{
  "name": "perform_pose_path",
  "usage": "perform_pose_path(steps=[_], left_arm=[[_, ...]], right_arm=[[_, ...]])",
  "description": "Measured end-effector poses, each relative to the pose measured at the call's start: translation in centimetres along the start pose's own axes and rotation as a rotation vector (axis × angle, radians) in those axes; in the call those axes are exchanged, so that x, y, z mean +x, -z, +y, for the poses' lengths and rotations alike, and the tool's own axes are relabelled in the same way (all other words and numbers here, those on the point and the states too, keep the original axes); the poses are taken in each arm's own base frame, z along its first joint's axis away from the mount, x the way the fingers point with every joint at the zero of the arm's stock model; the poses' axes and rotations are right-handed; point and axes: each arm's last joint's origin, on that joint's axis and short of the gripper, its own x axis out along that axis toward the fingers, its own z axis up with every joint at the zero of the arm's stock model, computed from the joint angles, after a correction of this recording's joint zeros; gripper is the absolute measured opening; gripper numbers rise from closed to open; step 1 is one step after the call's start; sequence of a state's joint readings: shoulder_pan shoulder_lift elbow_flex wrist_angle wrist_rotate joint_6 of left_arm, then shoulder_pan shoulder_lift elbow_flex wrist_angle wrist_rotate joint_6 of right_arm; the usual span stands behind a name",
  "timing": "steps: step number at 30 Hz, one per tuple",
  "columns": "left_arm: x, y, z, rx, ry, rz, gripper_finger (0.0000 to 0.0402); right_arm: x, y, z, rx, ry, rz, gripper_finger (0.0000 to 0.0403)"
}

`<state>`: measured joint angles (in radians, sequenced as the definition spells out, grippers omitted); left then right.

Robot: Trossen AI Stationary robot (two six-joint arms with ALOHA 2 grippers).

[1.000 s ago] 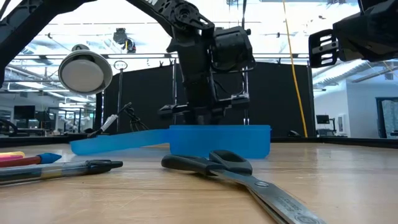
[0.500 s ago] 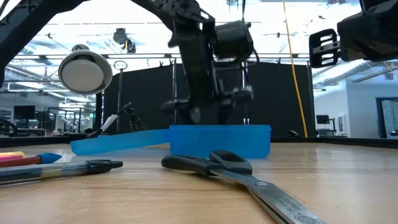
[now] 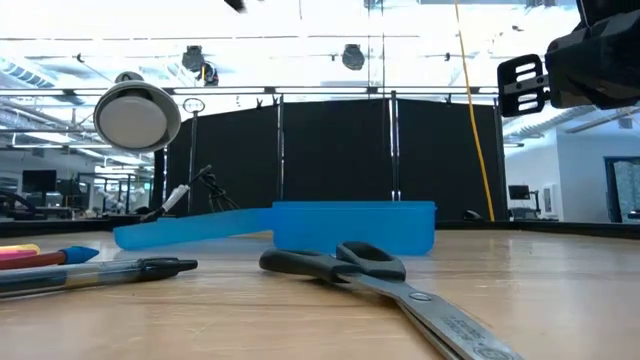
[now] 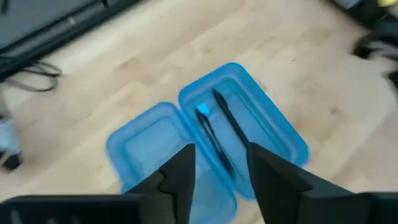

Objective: Pick & place school supplies into a supply box
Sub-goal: Put the transparent black pen into the supply box

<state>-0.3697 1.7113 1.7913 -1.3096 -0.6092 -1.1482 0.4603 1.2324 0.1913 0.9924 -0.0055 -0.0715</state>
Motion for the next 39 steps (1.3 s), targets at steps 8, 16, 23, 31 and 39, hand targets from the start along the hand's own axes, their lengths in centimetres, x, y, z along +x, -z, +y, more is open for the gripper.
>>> perform_pose_path(steps=[8,16,23,31,39], left_arm=[[-5.7,9.0,1.9,-0.059,0.079,-0.111,0.005],[-0.3,15.8,2.0,-0.052,0.101,-0.003,0.0015],[5.6,16.8,0.3,-0.008,0.194,0.225,0.0007],[9.1,14.5,-3.5,0.241,0.161,0.463,0.001],[9.3,14.3,-8.1,0.384,0.287,0.507,0.0022]], right_arm=[[0.0,-0.2,0.0,-0.049,0.002,-0.018,0.0],[0.0,-0.1,-0.3,-0.093,0.019,-0.012,0.0],[0.0,0.4,-0.5,-0.129,0.027,0.046,0.0],[0.0,-0.2,-0.6,-0.26,0.039,-0.018,0.0],[0.0,0.4,-0.5,-0.277,0.025,0.045,0.0]])
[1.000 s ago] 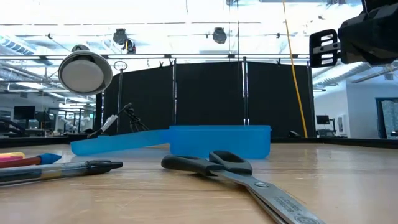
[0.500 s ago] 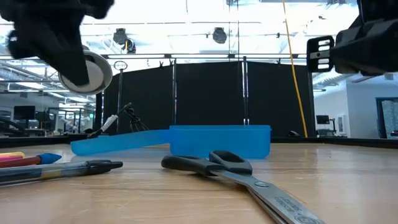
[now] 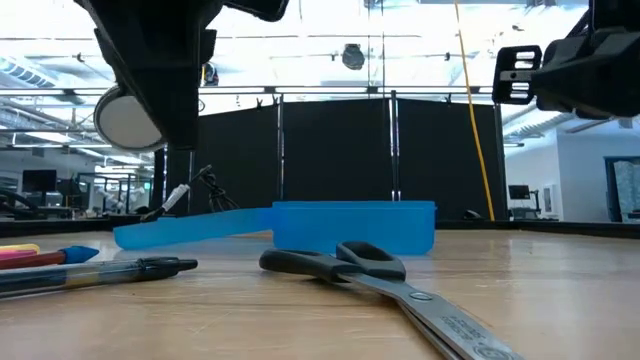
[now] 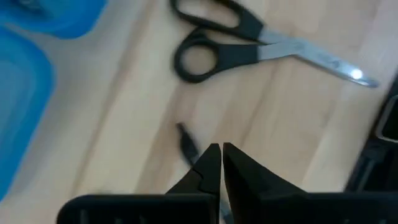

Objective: Pick & place school supplies into a supply box
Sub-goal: Put the transparent black pen into the supply box

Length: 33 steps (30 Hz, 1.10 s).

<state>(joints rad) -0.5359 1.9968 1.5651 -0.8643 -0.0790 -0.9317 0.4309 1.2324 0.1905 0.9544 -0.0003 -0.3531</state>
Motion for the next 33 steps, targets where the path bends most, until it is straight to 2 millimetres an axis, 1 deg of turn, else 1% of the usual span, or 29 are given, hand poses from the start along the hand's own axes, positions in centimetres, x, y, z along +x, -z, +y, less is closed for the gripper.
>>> perform_pose_path(steps=[2,4,6,10,12,14,17,21,25,27,29,33], left_arm=[[0.4,0.2,-0.4,-0.019,0.007,0.026,0.0031],[0.8,0.4,-0.4,-0.033,-0.01,0.051,0.0051],[0.8,0.5,-0.1,-0.064,-0.036,0.061,0.008],[1.0,0.6,0.5,-0.101,-0.101,0.071,0.0152],[1.3,0.4,0.5,-0.123,-0.098,0.065,0.0184],[1.4,0.3,0.5,-0.137,-0.084,0.074,0.0204],[1.9,-0.1,0.6,-0.162,-0.082,0.07,0.0211],[2.5,-0.1,0.5,-0.128,-0.085,0.075,0.0194],[3.8,0.3,0.5,-0.096,-0.106,0.107,0.018],[3.9,0.3,0.5,-0.095,-0.109,0.108,0.0178],[3.9,0.2,0.5,-0.09,-0.112,0.104,0.0182],[4.0,0.1,0.6,-0.087,-0.119,0.098,0.0202]], right_arm=[[0.0,0.1,0.1,0.0,-0.006,0.014,0.0],[0.0,0.2,0.1,0.0,-0.008,0.019,0.0],[0.0,0.2,0.1,0.0,-0.008,0.022,0.0],[0.0,0.2,0.1,0.004,-0.008,0.023,0.0],[0.0,0.2,0.1,0.008,-0.009,0.024,0.0],[0.0,0.2,0.1,0.009,-0.007,0.02,0.0],[0.0,0.1,0.0,0.011,-0.005,0.015,0.0],[0.0,0.0,0.0,0.011,0.0,0.0,0.0],[0.0,0.0,0.0,0.012,-0.001,0.001,0.0],[0.0,0.0,0.0,0.02,0.0,-0.002,0.0],[0.0,-0.1,0.0,0.025,0.002,-0.006,0.0],[0.0,0.0,0.0,0.026,0.002,-0.005,0.0]])
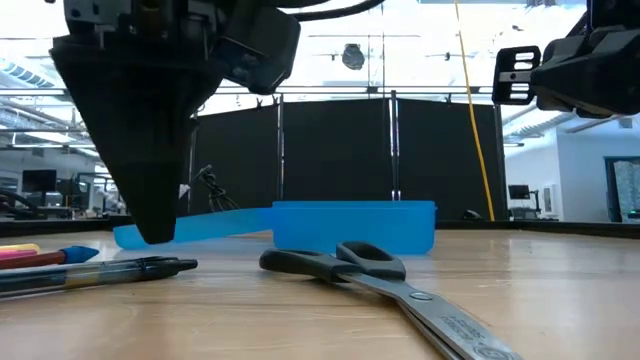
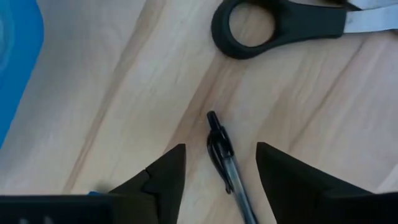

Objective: Pick & place school supplies into a supply box
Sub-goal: Put the transparent black pen into the supply box

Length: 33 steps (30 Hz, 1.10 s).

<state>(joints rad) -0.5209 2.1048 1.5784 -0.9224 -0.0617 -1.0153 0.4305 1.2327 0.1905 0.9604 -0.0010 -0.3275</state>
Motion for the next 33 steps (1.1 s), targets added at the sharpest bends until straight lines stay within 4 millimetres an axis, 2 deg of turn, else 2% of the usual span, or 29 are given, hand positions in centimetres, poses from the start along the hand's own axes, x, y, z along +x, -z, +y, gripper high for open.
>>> perform_pose_path(steps=[6,13,18,24,28,33], left_arm=[[1.4,0.5,0.6,0.004,0.0,0.023,0.022],[3.4,1.2,1.5,-0.042,0.041,0.012,0.0196],[3.7,1.3,1.7,-0.083,0.035,0.012,0.0147],[3.8,1.2,1.7,-0.14,0.052,0.039,0.0045],[3.8,1.1,1.0,-0.158,0.123,0.044,0.0012],[3.8,0.8,0.7,-0.169,0.163,0.024,0.0003]], right_arm=[[0.0,0.0,0.0,0.001,0.0,0.0,0.0],[0.0,0.0,0.0,0.001,0.0,0.0,0.0],[0.0,0.0,0.0,0.0,0.0,0.0,0.0],[0.0,0.0,0.0,-0.002,0.0,-0.001,0.0],[0.0,0.0,0.0,-0.002,0.001,-0.004,0.0],[0.0,-0.1,0.0,-0.002,0.002,-0.007,0.0]])
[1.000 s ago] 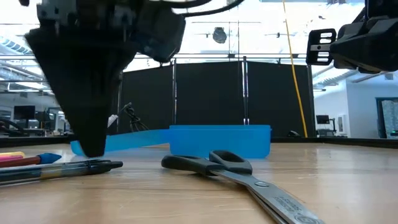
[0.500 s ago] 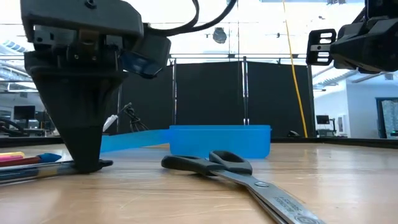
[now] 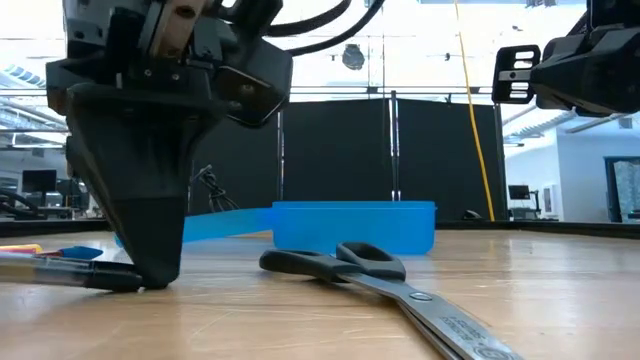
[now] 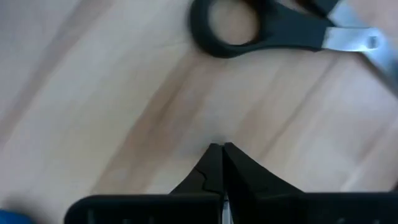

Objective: Pick & place school supplies into a supply box
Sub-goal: Put the transparent black pen into the supply box

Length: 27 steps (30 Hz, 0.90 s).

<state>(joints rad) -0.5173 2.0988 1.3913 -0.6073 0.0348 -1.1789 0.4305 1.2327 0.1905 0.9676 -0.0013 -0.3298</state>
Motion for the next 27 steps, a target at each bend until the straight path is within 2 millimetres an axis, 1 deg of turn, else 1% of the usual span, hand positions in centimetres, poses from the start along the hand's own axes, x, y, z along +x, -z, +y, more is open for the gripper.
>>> perform_pose_path(steps=[8,19,27], left_arm=[[-0.13,-0.01,0.06,-0.02,-0.01,-0.008,0.0],[-0.64,-0.23,-0.24,0.023,-0.021,-0.012,0.0001],[-0.63,-0.28,-0.45,0.049,0.002,-0.016,0.0027]], right_arm=[[0.0,0.0,0.0,0.001,0.0,0.0,0.0],[0.0,0.0,0.0,0.001,0.0,0.0,0.0],[0.0,0.0,0.0,0.001,0.0,0.0,0.0]])
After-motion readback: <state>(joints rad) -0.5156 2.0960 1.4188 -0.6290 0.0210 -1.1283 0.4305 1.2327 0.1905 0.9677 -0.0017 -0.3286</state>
